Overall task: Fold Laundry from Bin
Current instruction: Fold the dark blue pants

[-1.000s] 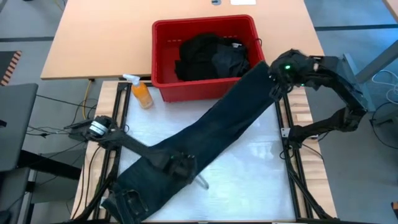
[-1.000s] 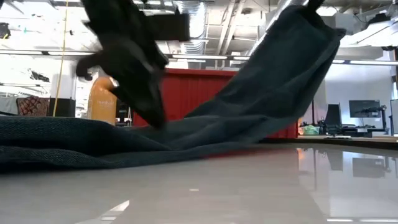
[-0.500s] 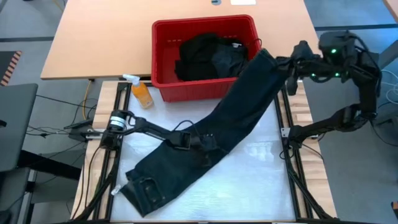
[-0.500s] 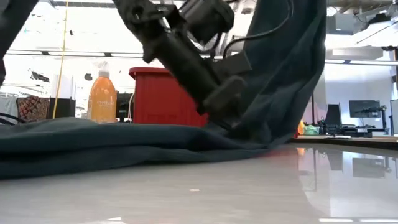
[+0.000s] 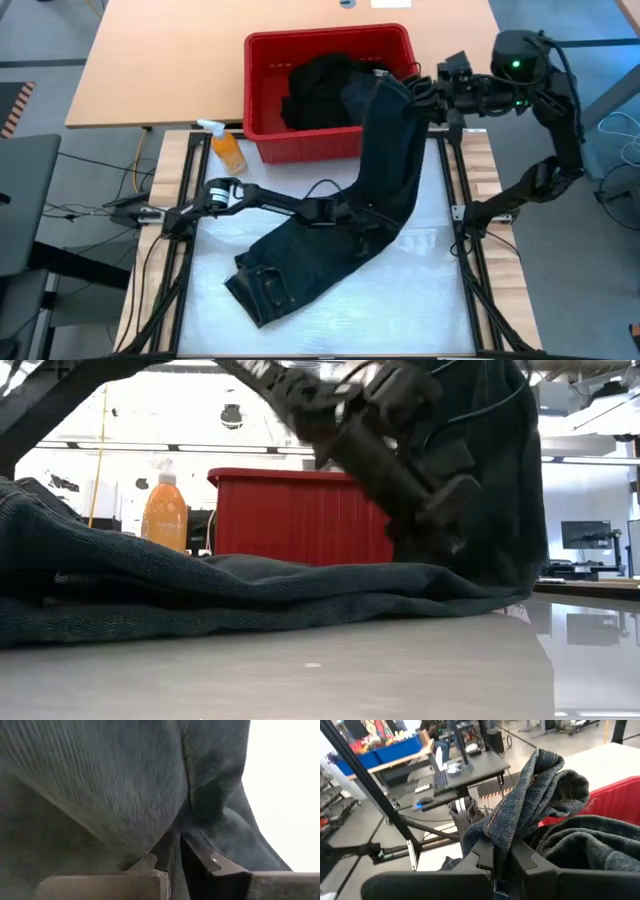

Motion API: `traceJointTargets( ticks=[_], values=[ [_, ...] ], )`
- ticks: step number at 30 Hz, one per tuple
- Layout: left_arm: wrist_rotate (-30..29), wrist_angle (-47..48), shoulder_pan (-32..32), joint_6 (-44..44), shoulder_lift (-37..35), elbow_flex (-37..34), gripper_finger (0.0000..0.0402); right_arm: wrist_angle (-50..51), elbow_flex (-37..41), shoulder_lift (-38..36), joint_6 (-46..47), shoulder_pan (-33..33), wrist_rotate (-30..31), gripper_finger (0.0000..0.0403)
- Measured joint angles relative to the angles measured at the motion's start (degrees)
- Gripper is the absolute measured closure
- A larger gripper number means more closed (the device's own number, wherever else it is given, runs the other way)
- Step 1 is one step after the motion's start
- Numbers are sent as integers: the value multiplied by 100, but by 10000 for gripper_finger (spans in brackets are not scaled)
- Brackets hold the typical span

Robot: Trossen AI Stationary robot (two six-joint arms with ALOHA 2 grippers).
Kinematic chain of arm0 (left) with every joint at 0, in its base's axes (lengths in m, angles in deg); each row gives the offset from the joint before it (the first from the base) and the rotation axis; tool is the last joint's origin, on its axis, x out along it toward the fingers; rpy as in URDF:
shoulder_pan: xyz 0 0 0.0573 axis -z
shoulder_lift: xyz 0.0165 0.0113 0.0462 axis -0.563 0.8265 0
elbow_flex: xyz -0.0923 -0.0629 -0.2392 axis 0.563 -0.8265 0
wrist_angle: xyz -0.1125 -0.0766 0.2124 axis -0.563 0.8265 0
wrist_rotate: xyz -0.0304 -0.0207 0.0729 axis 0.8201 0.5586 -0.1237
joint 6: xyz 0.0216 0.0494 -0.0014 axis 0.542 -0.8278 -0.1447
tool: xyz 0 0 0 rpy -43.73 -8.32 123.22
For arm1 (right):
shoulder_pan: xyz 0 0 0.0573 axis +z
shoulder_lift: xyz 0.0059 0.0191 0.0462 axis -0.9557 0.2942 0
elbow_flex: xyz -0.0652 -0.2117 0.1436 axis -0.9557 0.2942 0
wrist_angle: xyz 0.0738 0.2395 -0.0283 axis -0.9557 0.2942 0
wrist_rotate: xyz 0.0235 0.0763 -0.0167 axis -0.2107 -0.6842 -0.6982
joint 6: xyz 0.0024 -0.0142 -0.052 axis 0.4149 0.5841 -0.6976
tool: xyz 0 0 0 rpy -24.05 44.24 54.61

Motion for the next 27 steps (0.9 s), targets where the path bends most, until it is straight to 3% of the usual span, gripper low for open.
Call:
traceJointTargets(
  ticks=[7, 11, 13, 19, 24, 27],
  values=[
    [-593, 3941, 188, -537, -644, 1213, 380, 258, 4, 251, -64, 83, 2, 366],
    [-1314, 6055, 533, -250, -1380, 1183, 380, 314, 4, 421, -68, 439, 51, 366],
    [-1706, 6678, 754, 174, -1881, 911, 380, 338, 4, 545, -129, 739, 235, 366],
    [-2681, 6538, 1598, 2182, -4005, -1025, 380, 235, 4, 1153, -221, 1783, 1204, 366],
    [-3105, 6104, 2472, 4121, -5680, -2639, 380, -524, 8, 2023, 142, 2529, 2221, 366],
    [-3318, 5802, 2977, 4804, -6419, -3280, 380, -1120, 13, 2528, 461, 2795, 2562, 366]
  ],
)
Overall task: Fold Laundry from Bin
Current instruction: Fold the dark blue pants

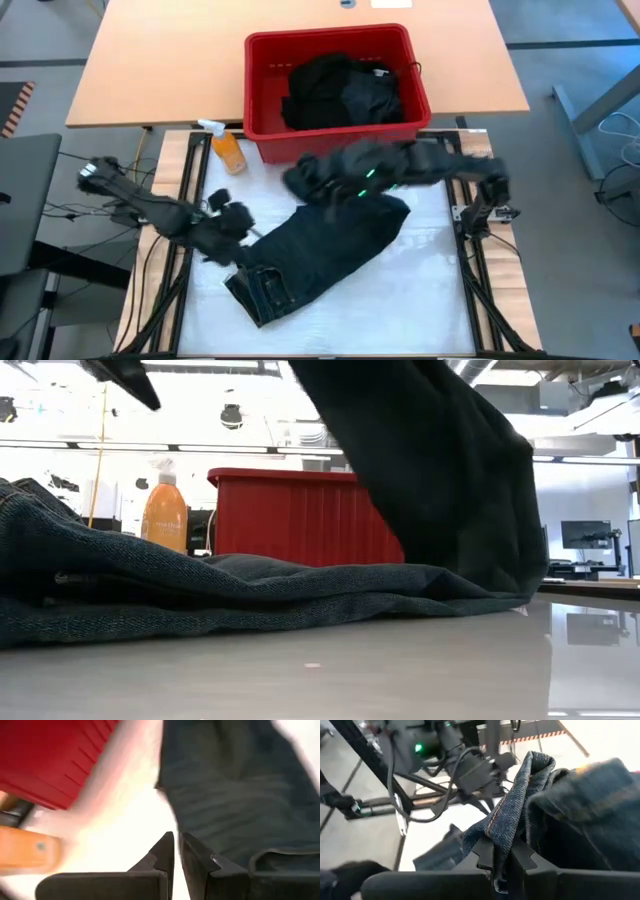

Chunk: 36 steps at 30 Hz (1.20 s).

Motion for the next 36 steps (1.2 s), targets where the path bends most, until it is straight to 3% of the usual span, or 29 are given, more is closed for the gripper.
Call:
traceJointTargets(
  ticks=[5, 9, 13, 20, 22, 26, 36],
  values=[
    [-573, -617, 685, 250, -788, -701, 380, -757, -7, 840, 543, 391, 744, 361],
    [-889, -763, 1021, 119, -942, -941, 380, -1525, -3, 1699, 767, 847, 1817, 359],
    [-983, -554, 1222, 74, -888, -943, 380, -2381, 4, 2386, 1127, 1139, 2041, 359],
    [-990, 298, 1375, 337, -813, -943, 380, -2598, 2, 3040, 2065, 1216, 2233, 358],
    [-1050, 444, 1374, 466, -813, -943, 380, -2728, 0, 3167, 2056, 1222, 2112, 357],
    [-1102, 443, 1372, 502, -813, -943, 380, -3001, -2, 3303, 2060, 1182, 1169, 333],
    [-1101, 276, 1372, 597, -811, -943, 380, -2136, -6, 2857, 2191, 956, -590, 193]
  ],
)
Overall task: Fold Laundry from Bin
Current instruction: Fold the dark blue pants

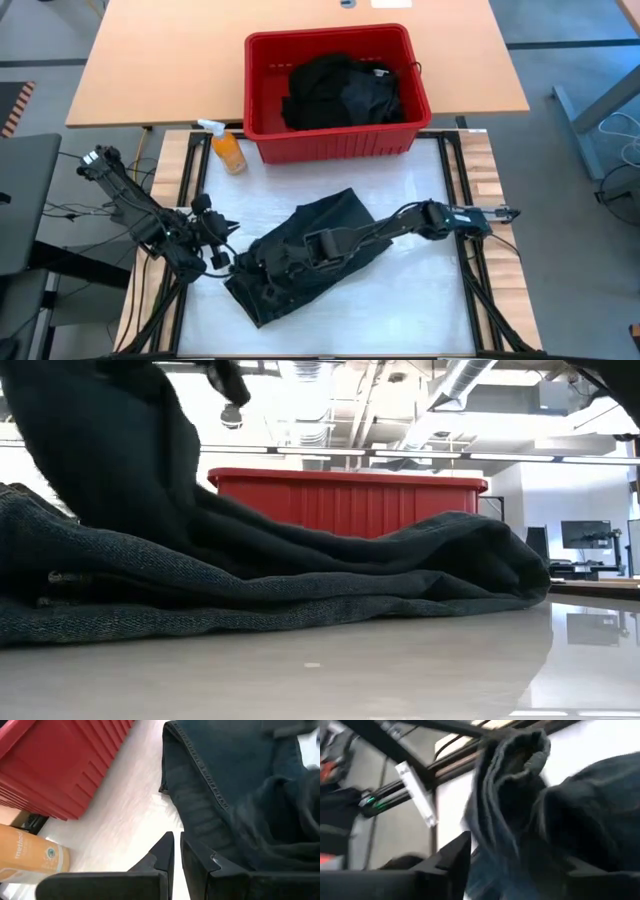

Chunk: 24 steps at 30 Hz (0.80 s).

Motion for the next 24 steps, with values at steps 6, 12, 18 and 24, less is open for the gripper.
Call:
traceJointTargets(
  ticks=[6, 12, 18, 24],
  values=[
    [22, -392, 0, -127, 4, 0, 380, 1252, -3, -537, 67, -47, -258, 159],
    [729, -1052, 0, -458, 108, 2, 380, 2634, -2, -1274, -346, 12, 125, 165],
    [880, -1921, 55, -641, 1045, 2, 380, 4360, 300, -1787, -92, 480, 2253, 178],
    [1090, -2195, 55, -1369, 2118, 336, 380, 3183, 2311, -2478, 48, 725, 2566, 190]
  ],
)
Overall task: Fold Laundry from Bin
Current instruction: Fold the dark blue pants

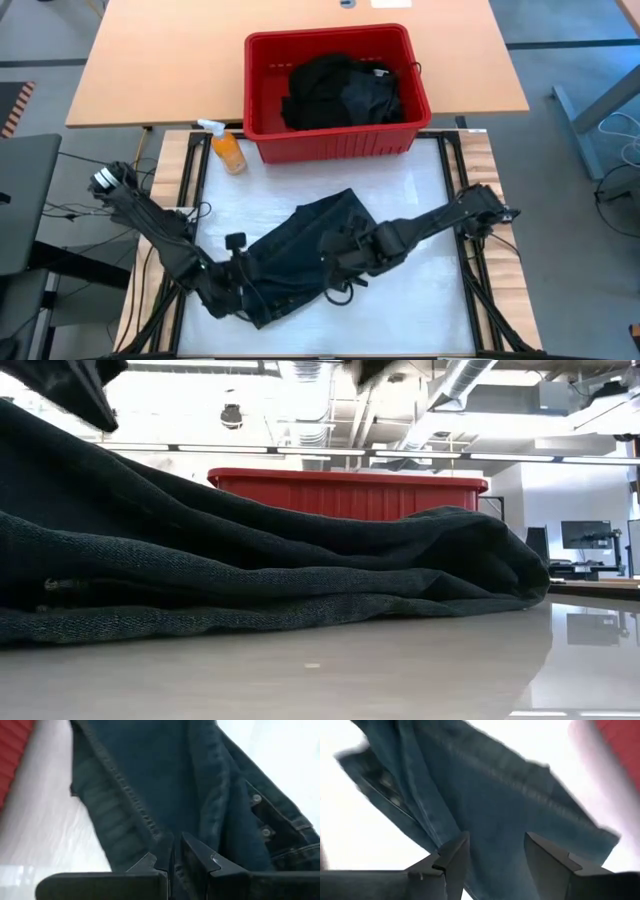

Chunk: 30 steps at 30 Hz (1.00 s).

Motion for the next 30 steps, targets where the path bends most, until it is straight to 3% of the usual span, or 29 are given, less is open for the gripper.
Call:
traceJointTargets(
  ticks=[3, 6, 10, 12, 16, 24, 30],
  values=[
    [130, 164, 0, -224, 165, 485, 374, -958, 1519, -658, 461, -16, 102, 196],
    [246, 272, -40, -219, 225, 837, 356, -2554, 2974, -1412, 653, -49, 114, 205],
    [-132, 805, -448, 519, 227, 1025, 325, -4810, 4536, -2002, 243, -42, 106, 221],
    [230, 991, -795, 740, 237, 953, 319, -5792, 5030, -2224, -64, -37, 104, 229],
    [1427, 956, -1320, 1062, 442, 659, 320, -6933, 5615, -2258, -492, -42, 106, 244],
    [3193, 649, -1353, 970, 1350, 619, 346, -6823, 5959, -1559, -698, -252, 97, 274],
    [3773, 559, -1097, 1307, 1593, 859, 378, -7059, 5940, -793, -840, -628, 85, 280]
  ],
)
